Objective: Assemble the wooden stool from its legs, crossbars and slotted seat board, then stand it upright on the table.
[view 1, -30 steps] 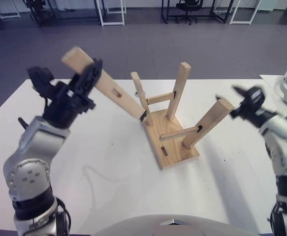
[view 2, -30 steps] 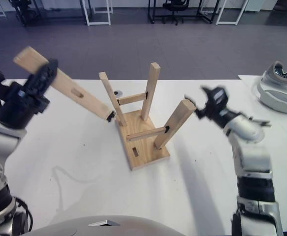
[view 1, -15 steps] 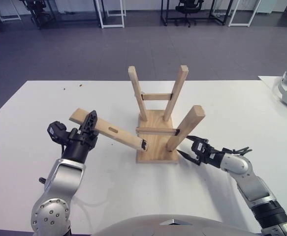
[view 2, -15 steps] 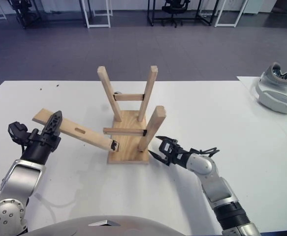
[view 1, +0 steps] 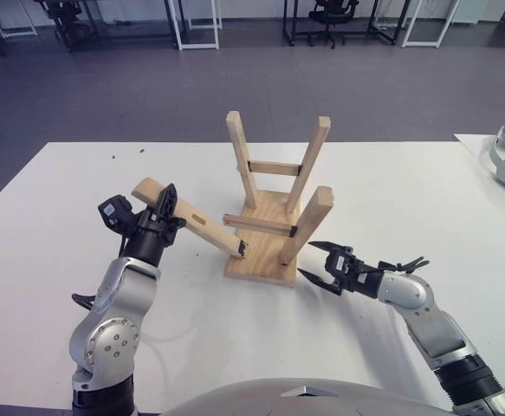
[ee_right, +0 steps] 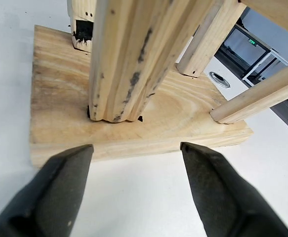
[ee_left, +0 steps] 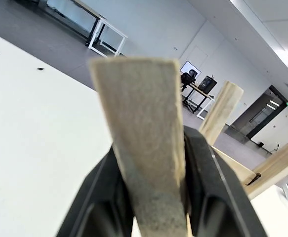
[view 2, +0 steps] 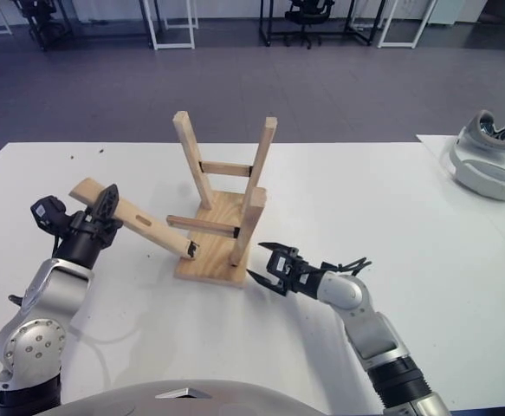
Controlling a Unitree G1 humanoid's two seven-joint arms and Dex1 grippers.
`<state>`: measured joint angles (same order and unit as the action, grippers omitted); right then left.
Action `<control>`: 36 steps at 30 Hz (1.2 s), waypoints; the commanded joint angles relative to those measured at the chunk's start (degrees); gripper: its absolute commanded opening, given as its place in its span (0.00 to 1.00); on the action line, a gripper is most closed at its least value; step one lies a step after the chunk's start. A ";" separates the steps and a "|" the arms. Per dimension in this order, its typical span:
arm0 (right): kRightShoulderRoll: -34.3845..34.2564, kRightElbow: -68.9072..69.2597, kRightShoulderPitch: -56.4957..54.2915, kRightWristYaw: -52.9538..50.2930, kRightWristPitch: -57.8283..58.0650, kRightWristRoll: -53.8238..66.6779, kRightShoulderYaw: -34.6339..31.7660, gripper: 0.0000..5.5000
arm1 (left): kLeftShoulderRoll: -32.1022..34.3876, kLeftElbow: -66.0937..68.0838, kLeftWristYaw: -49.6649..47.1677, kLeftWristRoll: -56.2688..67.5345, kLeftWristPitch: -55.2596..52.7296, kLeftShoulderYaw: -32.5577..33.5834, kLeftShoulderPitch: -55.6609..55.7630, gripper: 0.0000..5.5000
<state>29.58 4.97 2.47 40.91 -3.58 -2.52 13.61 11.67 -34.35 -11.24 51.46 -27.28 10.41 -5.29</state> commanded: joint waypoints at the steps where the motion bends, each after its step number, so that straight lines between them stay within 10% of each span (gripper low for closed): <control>1: 0.60 1.27 -0.59 -0.23 -0.20 -0.55 -0.27 0.60 | 3.22 0.78 0.46 -6.03 -3.38 -2.40 0.27 0.20; 15: -0.45 7.82 -0.03 -3.46 4.34 2.93 -5.23 0.60 | 4.86 -2.37 -0.03 -22.58 -9.12 -15.50 0.76 0.20; 36: -0.35 7.99 -2.40 -3.70 7.19 2.08 -5.42 0.60 | 5.27 -4.53 3.83 -27.42 -9.51 -12.99 1.36 0.20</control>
<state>28.63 13.01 1.76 36.92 3.22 -0.12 7.96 14.96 -41.53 -7.65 26.81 -32.26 -2.14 -2.81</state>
